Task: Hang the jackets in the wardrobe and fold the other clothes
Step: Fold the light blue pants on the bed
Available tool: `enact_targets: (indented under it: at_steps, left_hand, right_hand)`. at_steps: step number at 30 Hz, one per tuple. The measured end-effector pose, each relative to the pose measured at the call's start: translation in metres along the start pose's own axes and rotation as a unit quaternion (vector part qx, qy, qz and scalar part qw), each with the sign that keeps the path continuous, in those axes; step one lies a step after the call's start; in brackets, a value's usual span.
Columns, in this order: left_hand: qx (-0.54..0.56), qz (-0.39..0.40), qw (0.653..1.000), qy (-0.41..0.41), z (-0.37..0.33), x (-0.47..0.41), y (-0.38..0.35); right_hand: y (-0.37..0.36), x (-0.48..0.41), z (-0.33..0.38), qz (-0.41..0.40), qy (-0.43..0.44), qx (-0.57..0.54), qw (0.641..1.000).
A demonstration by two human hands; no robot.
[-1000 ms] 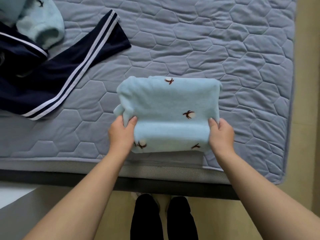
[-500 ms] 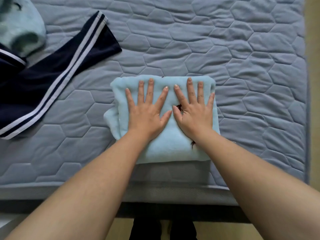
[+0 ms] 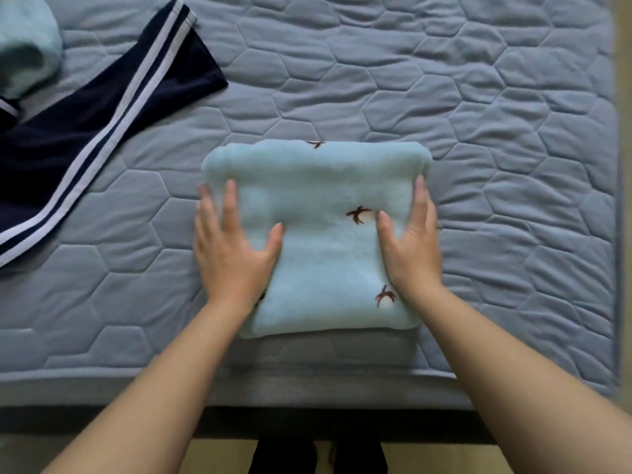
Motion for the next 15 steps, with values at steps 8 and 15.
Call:
enact_targets:
  at_steps: [8,15]
  left_hand:
    - [0.452,0.382,0.721,0.360,0.031,0.012,0.013]
    - [0.455,0.434,0.671,0.394,0.015,0.035,0.085]
  right_hand:
    - [0.034,0.035,-0.018,0.252,-0.304,-0.417,0.819]
    - [0.078,0.072,0.044,0.291,-0.364,-0.492,0.736]
Point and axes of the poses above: each hand's wrist, its own x-axis away from the middle knuckle, its own y-axis out of the back of the hand, z = x × y, the point moved 3 cm from there along -x, towards the middle knuckle, and after that the axes turned 6 degrees about y, right-handed, at the moved point
